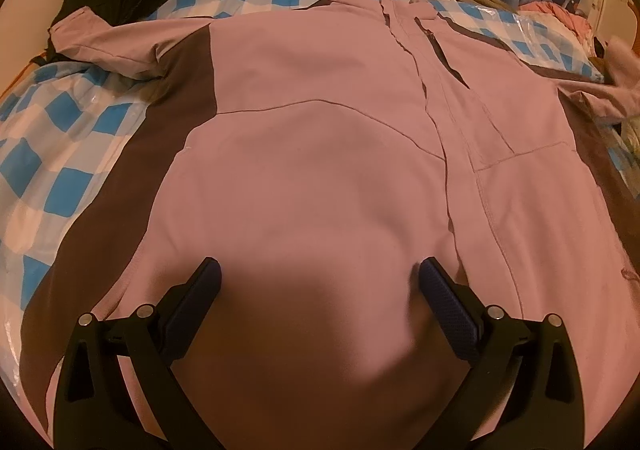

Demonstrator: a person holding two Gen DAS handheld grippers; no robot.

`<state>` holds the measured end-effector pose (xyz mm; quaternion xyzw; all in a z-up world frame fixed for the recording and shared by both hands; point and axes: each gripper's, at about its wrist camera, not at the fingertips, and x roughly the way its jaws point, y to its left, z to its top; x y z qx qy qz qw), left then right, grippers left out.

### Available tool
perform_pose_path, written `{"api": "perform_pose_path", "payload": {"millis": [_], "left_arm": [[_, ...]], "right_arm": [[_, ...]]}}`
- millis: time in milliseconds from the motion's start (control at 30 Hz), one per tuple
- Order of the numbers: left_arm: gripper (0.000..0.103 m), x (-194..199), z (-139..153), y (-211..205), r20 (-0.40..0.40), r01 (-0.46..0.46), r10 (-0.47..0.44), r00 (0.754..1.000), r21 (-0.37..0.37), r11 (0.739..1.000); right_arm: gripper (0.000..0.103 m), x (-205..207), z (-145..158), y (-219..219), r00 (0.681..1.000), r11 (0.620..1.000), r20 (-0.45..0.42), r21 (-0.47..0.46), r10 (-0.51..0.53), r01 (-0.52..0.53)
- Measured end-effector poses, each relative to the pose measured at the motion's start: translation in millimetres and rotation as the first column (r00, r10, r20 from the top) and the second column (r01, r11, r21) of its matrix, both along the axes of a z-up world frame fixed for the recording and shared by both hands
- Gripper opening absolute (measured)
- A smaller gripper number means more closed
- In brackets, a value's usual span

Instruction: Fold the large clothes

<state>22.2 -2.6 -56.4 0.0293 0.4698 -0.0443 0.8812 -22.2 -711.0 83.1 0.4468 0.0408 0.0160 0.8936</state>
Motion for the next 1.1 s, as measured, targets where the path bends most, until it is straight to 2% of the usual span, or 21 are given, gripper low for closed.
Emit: {"api": "perform_pose_path", "payload": {"millis": [133, 233, 333, 400, 467, 567, 667, 733, 767, 800, 833, 867, 900, 933, 967, 1033, 1067, 1100], "left_arm": [[0.095, 1, 3, 4, -0.007, -0.012, 0.012, 1.0, -0.041, 0.999], [0.095, 2, 6, 11, -0.019, -0.031, 0.029, 0.999, -0.097, 0.995], [0.095, 4, 12, 22, -0.031, -0.05, 0.046, 0.998, -0.17, 0.984], [0.095, 4, 18, 31, -0.03, -0.066, 0.061, 0.998, -0.213, 0.975], [0.095, 4, 26, 40, -0.019, -0.077, 0.075, 0.997, -0.241, 0.967], [0.095, 4, 38, 54, 0.002, -0.103, 0.108, 0.994, -0.272, 0.957], [0.095, 5, 48, 73, 0.015, -0.139, 0.151, 0.988, -0.309, 0.941], [0.095, 6, 56, 90, 0.028, -0.17, 0.19, 0.981, -0.335, 0.927], [0.095, 6, 58, 98, 0.033, -0.183, 0.207, 0.978, -0.346, 0.92], [0.095, 6, 60, 105, 0.037, -0.197, 0.224, 0.974, -0.357, 0.913], [0.095, 6, 63, 113, 0.041, -0.21, 0.242, 0.97, -0.369, 0.905], [0.095, 7, 65, 123, 0.043, -0.228, 0.263, 0.964, -0.383, 0.895], [0.095, 7, 66, 129, 0.043, -0.238, 0.276, 0.96, -0.392, 0.889], [0.095, 7, 67, 135, 0.041, -0.25, 0.29, 0.956, -0.401, 0.881], [0.095, 9, 67, 142, 0.033, -0.264, 0.304, 0.952, -0.415, 0.871], [0.095, 8, 66, 151, 0.021, -0.274, 0.316, 0.949, -0.441, 0.855], [0.095, 9, 66, 154, 0.014, -0.278, 0.319, 0.948, -0.454, 0.847], [0.095, 10, 66, 155, 0.012, -0.279, 0.32, 0.947, -0.46, 0.843]], "right_arm": [[0.015, 13, 20, 3, 0.999, 0.999, -0.022, 0.029, -0.045, 0.046], [0.015, 25, 38, 27, 0.999, 0.998, 0.019, 0.029, -0.05, 0.05], [0.015, 51, 79, 84, 0.998, 0.997, 0.056, -0.083, 0.008, -0.004], [0.015, 67, 102, 132, 0.994, 0.982, 0.07, -0.177, 0.08, -0.066], [0.015, 78, 121, 183, 0.986, 0.956, 0.078, -0.264, 0.149, -0.124], [0.015, 99, 133, 272, 0.963, 0.893, 0.052, -0.39, 0.263, -0.223], [0.015, 121, 116, 367, 0.931, 0.81, -0.015, -0.487, 0.366, -0.326], [0.015, 133, 89, 430, 0.903, 0.738, -0.085, -0.546, 0.421, -0.396], [0.016, 142, 64, 472, 0.885, 0.682, -0.143, -0.587, 0.443, -0.436], [0.022, 143, 45, 499, 0.871, 0.64, -0.196, -0.609, 0.451, -0.468], [0.034, 156, 13, 533, 0.832, 0.574, -0.298, -0.613, 0.468, -0.543], [0.041, 165, -13, 551, 0.793, 0.53, -0.379, -0.596, 0.476, -0.603], [0.043, 173, -42, 571, 0.746, 0.484, -0.473, -0.569, 0.469, -0.665], [0.043, 183, -75, 590, 0.673, 0.429, -0.584, -0.519, 0.453, -0.74], [0.043, 187, -97, 602, 0.61, 0.387, -0.65, -0.473, 0.453, -0.792], [0.044, 178, -102, 600, 0.608, 0.385, -0.639, -0.471, 0.471, -0.793], [0.045, 174, -90, 589, 0.611, 0.411, -0.599, -0.452, 0.518, -0.792], [0.053, 168, -82, 579, 0.621, 0.431, -0.571, -0.447, 0.536, -0.783]]}}
